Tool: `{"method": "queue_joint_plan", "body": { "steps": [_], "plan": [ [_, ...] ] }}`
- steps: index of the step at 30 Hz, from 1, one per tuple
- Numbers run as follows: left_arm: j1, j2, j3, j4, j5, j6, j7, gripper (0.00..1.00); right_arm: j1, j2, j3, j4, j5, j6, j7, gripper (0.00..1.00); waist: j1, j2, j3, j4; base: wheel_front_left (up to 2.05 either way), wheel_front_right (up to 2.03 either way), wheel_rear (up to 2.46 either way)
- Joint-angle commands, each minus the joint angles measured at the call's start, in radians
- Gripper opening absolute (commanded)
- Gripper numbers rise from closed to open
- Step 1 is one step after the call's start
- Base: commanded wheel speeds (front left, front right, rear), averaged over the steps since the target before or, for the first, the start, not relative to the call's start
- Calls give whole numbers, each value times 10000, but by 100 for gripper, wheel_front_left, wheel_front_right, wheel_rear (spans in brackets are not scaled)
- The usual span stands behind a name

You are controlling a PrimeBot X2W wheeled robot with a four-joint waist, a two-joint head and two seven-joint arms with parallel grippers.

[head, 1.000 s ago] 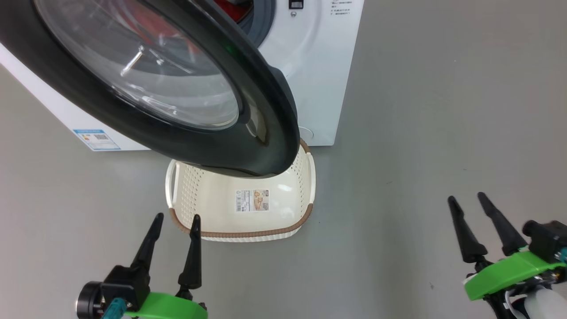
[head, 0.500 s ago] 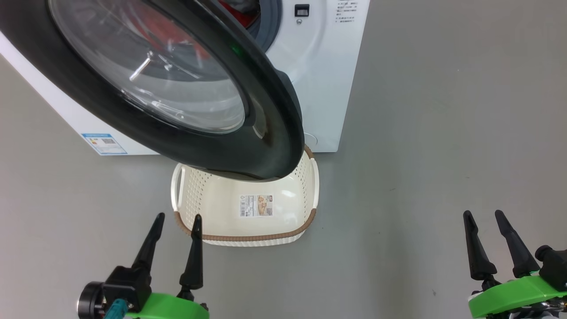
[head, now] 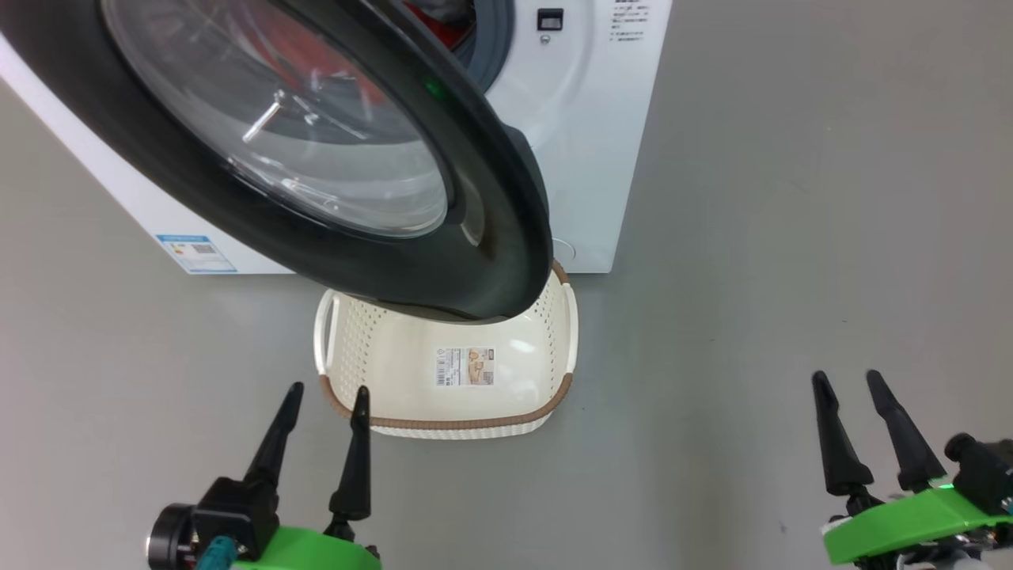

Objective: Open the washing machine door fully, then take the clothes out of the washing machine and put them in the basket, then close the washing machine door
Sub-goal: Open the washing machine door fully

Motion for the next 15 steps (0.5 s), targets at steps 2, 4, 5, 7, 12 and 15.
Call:
{"method": "queue_joint_plan", "body": {
  "steps": [2, 4, 5, 7, 12, 15],
  "plan": [
    [19, 120, 196, -303, -54, 47, -92, 100, -381, -291, 447, -365, 291, 65, -66, 13, 0, 0, 25, 121, 0, 0, 0],
    [18, 120, 97, -338, -94, 69, -92, 100, -655, -429, 766, -448, 559, 65, -66, 0, 0, 0, 39, 229, 0, 0, 0],
    [22, 120, 50, -363, -127, 93, -92, 100, -826, -479, 928, -481, 751, 65, -66, 0, 0, 0, 52, 278, 0, 0, 0],
    [30, 120, -36, -395, -200, 138, -92, 100, -1207, -620, 1366, -468, 1236, 65, -66, 0, 0, 0, 62, 380, 0, 0, 0],
    [18, 120, -340, -415, -349, 198, -92, 100, -2694, -1117, 2673, -454, 2665, 65, -66, 0, 0, 0, 146, 708, 0, 0, 0],
    [-61, 120, -494, -418, -416, 218, -92, 100, -3479, -1343, 3271, -355, 3246, 65, -66, 0, 0, 0, 227, 902, 0, 0, 0]
  ]
}}
